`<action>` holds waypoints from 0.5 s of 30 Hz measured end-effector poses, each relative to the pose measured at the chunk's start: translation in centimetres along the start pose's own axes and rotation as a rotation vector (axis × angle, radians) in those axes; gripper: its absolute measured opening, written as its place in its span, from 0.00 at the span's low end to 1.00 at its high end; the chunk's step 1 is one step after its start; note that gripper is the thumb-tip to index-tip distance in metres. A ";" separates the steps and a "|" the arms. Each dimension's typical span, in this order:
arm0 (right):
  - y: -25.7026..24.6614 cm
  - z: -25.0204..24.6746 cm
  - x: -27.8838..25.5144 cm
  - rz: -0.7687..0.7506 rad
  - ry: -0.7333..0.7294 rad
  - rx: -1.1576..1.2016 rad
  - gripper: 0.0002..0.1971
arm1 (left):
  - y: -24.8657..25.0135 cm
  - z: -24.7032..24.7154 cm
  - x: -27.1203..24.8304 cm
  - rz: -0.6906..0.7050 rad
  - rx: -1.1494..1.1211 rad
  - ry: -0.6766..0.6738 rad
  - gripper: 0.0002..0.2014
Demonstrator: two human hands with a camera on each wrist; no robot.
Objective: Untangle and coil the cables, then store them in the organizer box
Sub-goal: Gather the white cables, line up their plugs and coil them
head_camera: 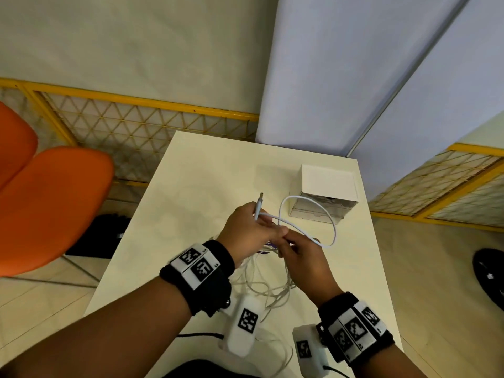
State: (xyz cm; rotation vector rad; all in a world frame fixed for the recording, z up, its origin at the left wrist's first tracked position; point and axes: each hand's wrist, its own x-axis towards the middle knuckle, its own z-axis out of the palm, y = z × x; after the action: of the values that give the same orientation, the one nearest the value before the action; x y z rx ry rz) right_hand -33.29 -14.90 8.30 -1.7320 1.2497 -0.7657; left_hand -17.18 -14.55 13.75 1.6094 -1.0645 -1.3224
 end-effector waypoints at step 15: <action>4.9 0.2 -0.2 0.053 -0.012 -0.020 0.04 | 3.0 -1.8 -2.0 0.280 0.102 0.018 0.15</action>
State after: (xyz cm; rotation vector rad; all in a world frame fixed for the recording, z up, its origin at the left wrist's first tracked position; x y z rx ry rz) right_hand -35.31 -15.39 3.90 -1.7097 1.2937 -0.7131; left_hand -16.01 -13.58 17.53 1.4778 -1.3112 -1.0810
